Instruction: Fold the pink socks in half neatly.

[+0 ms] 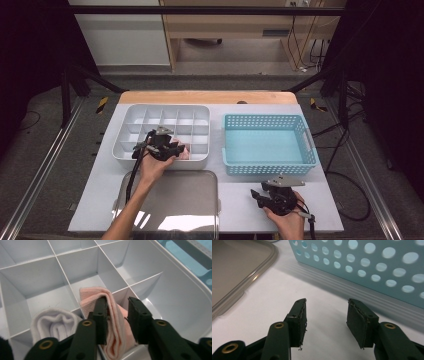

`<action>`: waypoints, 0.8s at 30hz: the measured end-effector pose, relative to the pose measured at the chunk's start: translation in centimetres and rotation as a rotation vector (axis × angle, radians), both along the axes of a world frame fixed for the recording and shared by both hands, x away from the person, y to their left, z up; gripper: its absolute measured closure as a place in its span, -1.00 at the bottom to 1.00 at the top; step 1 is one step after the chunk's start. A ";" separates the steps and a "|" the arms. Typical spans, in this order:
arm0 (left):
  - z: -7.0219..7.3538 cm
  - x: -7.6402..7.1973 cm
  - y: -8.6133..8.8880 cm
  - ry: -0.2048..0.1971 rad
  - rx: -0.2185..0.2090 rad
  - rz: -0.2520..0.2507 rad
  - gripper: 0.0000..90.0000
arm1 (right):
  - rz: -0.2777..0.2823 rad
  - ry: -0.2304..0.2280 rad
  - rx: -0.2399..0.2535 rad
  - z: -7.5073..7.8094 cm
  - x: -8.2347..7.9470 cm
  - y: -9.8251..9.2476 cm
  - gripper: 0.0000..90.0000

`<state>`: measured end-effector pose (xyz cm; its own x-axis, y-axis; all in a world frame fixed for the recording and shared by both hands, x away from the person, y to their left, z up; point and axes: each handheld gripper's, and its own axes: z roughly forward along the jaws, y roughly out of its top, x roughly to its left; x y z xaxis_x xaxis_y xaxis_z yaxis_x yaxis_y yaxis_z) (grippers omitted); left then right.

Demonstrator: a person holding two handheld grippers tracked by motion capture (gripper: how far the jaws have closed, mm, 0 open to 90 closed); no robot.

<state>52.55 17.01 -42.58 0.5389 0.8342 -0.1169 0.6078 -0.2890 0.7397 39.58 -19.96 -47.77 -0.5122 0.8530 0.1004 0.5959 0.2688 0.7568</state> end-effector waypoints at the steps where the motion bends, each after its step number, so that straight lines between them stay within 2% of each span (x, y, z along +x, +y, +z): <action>1: 0.2 -0.2 0.1 -0.011 -0.010 -0.005 0.43 | -0.001 0.001 0.004 0.0 0.0 0.0 0.11; 5: 1.4 -1.3 0.9 -0.058 -0.065 -0.016 0.28 | -0.001 -0.001 0.023 0.0 0.0 -0.1 0.12; 13: 2.9 -4.3 3.9 -0.144 -0.153 -0.040 0.20 | 0.001 -0.026 0.039 0.5 0.0 -0.1 0.14; 18: 3.0 -6.4 5.8 -0.189 -0.190 -0.056 0.17 | 0.000 -0.034 0.052 0.8 -0.2 0.1 0.14; 20: 3.0 -7.2 6.5 -0.206 -0.203 -0.058 0.16 | 0.002 -0.050 0.047 0.9 -0.2 0.1 0.13; 24: 2.8 -8.6 7.6 -0.231 -0.206 -0.056 0.15 | 0.006 -0.067 0.059 1.4 -0.3 0.4 0.14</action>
<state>43.98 24.65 -39.73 0.6150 0.7742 -0.1497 0.4047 -0.1470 0.9026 39.33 -19.51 -46.41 -0.5244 0.8436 0.1156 0.5420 0.2261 0.8094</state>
